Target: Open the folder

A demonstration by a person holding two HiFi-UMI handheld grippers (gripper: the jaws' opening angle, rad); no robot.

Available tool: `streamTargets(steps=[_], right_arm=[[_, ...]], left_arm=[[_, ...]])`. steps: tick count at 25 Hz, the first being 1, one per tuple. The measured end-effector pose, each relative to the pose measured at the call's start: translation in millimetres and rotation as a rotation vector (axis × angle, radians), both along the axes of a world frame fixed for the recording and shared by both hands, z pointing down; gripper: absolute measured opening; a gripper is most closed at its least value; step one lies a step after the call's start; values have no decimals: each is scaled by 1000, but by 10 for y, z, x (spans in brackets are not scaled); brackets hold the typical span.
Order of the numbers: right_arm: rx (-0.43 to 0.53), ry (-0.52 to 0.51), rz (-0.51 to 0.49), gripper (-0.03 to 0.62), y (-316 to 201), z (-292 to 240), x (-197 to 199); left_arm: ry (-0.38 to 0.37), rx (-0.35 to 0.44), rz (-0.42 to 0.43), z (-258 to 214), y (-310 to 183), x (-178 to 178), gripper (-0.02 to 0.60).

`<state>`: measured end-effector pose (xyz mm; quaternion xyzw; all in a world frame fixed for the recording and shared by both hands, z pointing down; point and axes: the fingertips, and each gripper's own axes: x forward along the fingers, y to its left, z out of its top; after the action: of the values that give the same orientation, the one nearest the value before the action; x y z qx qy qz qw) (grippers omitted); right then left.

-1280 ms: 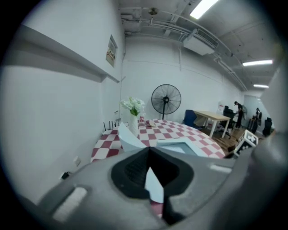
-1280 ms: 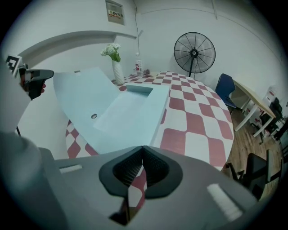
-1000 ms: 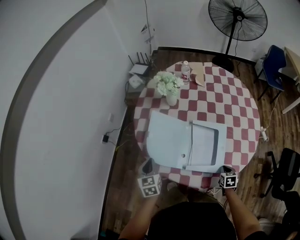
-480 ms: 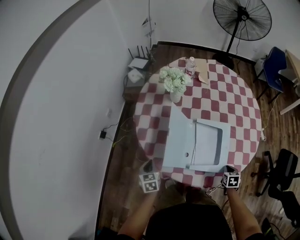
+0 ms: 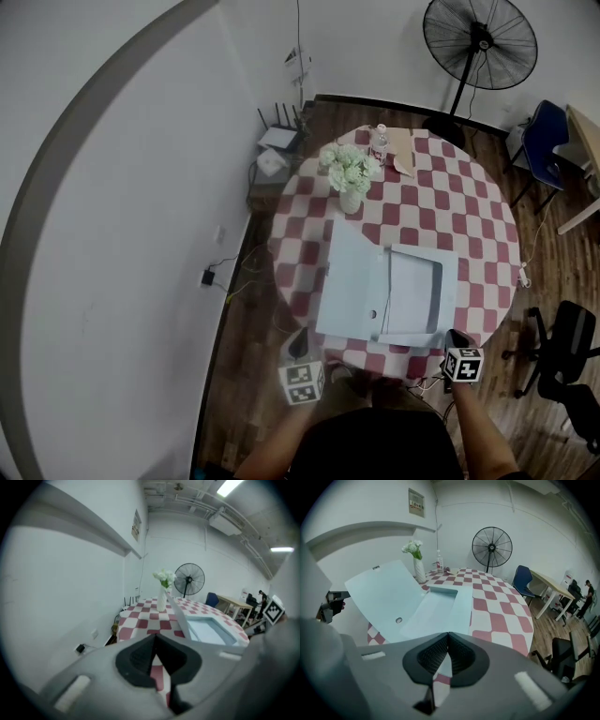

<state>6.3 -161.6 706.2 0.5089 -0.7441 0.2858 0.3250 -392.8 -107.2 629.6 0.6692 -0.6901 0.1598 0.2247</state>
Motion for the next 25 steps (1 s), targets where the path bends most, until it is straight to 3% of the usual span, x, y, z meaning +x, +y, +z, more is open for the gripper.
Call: streamTargets(steps=[6, 10, 13, 18, 25], right_arm=[[131, -68, -6, 3, -22, -559, -87], [279, -56, -57, 2, -121, -1111, -139], [370, -113, -40, 2, -243, -1549, -109], [480, -157, -10, 2, -449, -2126, 5], [589, -177, -22, 2, -680, -2580, 76]], left_arm=[[-34, 161, 37, -756, -18, 220, 2], [-74, 292, 82, -1272, -131, 460, 2], [-99, 397, 132, -1600, -276, 676, 3], [-28, 430, 164, -1853, -588, 945, 3], [-18, 455, 196, -2022, -876, 1260, 3]])
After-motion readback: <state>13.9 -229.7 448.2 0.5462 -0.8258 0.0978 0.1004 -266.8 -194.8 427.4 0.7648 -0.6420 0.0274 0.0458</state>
